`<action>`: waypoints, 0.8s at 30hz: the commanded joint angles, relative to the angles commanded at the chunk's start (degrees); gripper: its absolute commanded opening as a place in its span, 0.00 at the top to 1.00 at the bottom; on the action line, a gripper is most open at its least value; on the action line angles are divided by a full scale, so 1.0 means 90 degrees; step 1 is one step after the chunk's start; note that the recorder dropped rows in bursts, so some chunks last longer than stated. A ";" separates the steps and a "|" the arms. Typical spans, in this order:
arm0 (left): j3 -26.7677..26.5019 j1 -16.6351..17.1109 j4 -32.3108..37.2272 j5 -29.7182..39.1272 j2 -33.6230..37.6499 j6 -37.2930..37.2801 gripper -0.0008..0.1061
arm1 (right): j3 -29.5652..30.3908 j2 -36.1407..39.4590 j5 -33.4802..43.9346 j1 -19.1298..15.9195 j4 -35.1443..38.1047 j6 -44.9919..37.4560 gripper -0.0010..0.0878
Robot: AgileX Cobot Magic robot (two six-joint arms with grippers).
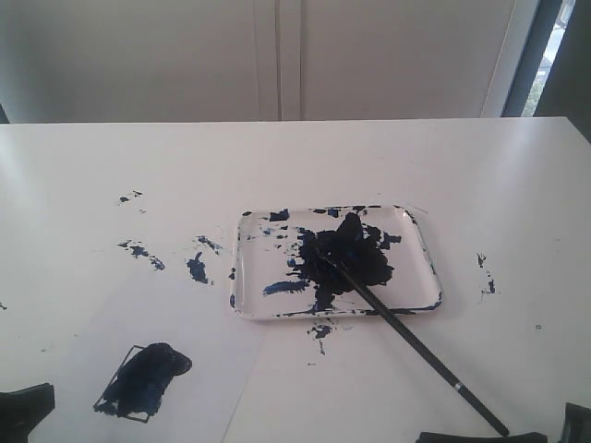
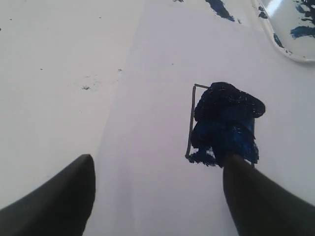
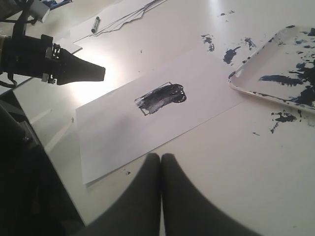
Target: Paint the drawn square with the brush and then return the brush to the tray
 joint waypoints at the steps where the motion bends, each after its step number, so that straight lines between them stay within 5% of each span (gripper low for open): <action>1: 0.0000 0.0000 0.0000 0.0048 -0.0028 0.0113 0.29 | 0.0000 0.0000 0.0000 0.0000 0.0000 0.0000 0.99; 24: 0.0000 0.0000 0.0000 0.0436 -0.3201 0.0270 0.29 | 0.0000 0.0000 0.0000 0.0000 0.0000 -0.0026 0.99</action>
